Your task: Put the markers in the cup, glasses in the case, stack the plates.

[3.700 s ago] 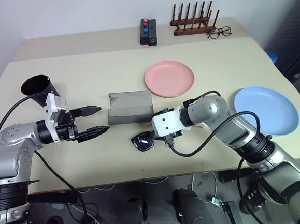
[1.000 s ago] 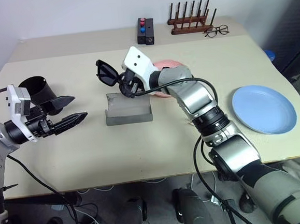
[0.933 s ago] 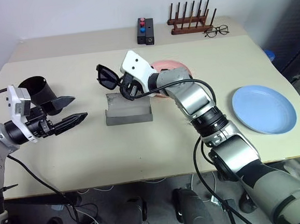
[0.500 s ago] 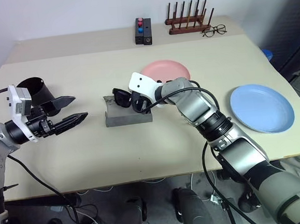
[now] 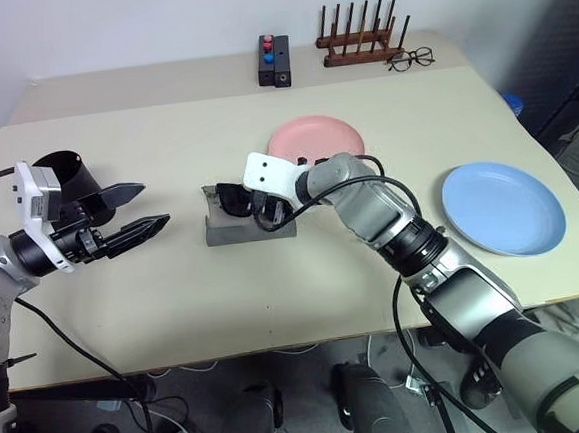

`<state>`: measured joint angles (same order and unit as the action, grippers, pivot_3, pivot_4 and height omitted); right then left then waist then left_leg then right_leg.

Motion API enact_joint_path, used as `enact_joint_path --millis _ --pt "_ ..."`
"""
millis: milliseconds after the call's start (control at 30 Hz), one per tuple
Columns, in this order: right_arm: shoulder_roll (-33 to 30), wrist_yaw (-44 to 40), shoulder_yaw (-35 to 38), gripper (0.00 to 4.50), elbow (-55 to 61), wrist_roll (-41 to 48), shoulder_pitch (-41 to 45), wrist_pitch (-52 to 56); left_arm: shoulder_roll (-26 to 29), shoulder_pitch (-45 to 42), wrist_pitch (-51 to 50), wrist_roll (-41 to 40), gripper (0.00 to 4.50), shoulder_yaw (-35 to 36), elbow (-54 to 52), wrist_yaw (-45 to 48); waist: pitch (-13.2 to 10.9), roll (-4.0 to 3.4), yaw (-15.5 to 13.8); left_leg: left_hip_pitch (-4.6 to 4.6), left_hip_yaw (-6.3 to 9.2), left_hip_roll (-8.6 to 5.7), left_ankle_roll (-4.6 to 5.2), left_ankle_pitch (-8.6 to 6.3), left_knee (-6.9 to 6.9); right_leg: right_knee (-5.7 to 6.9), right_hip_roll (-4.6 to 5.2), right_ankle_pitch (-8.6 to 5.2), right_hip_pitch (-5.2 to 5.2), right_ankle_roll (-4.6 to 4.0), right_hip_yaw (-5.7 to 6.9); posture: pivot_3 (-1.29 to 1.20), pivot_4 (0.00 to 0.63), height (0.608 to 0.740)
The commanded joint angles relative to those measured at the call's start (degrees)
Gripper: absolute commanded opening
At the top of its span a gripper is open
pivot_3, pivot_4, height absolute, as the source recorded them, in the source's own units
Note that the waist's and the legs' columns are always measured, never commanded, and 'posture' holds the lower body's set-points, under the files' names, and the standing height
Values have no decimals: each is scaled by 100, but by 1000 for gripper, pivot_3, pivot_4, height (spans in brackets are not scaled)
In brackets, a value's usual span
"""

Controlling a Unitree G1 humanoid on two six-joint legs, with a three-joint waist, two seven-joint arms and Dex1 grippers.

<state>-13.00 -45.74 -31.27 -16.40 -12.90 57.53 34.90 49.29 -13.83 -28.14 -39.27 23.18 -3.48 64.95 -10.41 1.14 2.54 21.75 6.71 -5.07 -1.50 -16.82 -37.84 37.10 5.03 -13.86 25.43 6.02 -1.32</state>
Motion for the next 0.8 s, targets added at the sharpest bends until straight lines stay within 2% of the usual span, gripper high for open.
enact_joint_path --millis 33,367,500,667,700,800 --pt "-52 -3 -51 33 112 -141 -34 -151 12 8 111 -30 4089 84 -126 -10 0 0 0 0 0 0 0 0 0 0 0 0 0 0 0 0 150 740" --pt "246 84 47 33 -304 -163 -1 -435 4 162 29 -155 4089 195 -276 -75 1 0 5 -1 0 1 -1 1 0 1 -1 0 0 0 0 0 150 740" --pt "286 12 116 1662 -333 -122 7 -459 1 187 55 -156 4089 202 -284 -78 0 -1 1 -2 0 1 -2 1 0 1 -1 0 -1 0 -1 0 150 740" --pt "235 -75 212 4248 -223 -81 -10 -426 10 182 51 -160 4089 206 -262 -68 1 0 0 0 0 0 -2 1 0 -1 0 0 -1 0 0 0 150 740" --pt "232 -46 258 4461 -203 -83 4 -438 12 178 55 -155 4089 200 -256 -63 0 0 0 -1 0 0 -2 1 0 -1 0 0 -1 0 0 0 150 740" --pt "255 -24 469 4461 -135 5 89 -339 15 151 57 -146 4089 178 -230 -52 0 0 0 0 0 0 -2 1 0 0 0 0 0 0 0 0 150 740"
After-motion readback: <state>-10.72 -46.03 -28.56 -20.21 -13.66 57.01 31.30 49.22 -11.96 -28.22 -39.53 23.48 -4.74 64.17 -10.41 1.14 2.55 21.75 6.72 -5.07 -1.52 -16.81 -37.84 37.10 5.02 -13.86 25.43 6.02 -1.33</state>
